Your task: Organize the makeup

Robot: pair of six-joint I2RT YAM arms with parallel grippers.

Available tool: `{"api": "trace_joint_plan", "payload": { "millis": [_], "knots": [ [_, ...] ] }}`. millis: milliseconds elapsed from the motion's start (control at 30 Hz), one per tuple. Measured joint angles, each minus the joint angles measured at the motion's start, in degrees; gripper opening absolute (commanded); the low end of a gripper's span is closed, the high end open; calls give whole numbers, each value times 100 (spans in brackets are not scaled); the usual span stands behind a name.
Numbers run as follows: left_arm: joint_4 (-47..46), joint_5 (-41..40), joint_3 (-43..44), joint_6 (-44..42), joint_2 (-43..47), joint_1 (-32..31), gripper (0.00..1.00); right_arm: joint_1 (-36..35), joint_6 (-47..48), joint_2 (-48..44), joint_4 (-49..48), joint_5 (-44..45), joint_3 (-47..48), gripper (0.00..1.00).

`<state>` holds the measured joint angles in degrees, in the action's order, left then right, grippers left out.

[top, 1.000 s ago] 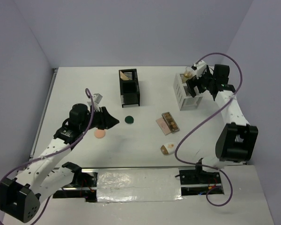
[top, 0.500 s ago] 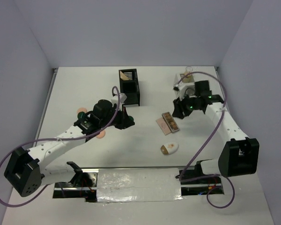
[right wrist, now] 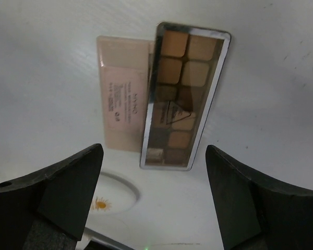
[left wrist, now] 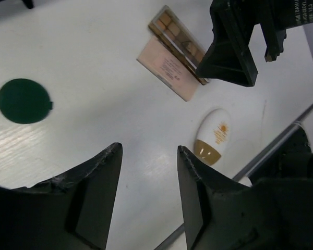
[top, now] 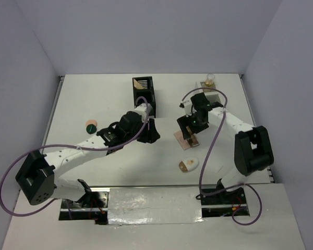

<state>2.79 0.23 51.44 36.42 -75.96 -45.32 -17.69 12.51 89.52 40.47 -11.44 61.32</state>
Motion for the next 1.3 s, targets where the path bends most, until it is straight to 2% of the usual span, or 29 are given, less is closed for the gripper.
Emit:
{"api": "trace_joint_plan", "payload": {
  "millis": [33, 367, 833, 933, 1167, 1300],
  "knots": [
    [48, -94, 0, 0, 24, 0, 63, -9, -42, 199, -42, 72, 83, 86],
    [544, -807, -205, -22, 1003, 2, 63, -17, -219, 1318, -205, 380, 887, 81],
    [964, -1147, -774, 116, 1845, 2, 64, -17, -267, 1722, -256, 470, 968, 76],
    [977, -1182, -776, 146, 1919, 2, 64, -17, -267, 1746, -260, 415, 979, 70],
    [1014, -1220, -866, 162, 2103, 2, 64, 28, -251, 1786, -254, 173, 1010, 39],
    [1071, -1248, -870, 173, 2190, 2, 64, 87, -240, 1784, -256, 103, 1010, 29]
  ]
}}
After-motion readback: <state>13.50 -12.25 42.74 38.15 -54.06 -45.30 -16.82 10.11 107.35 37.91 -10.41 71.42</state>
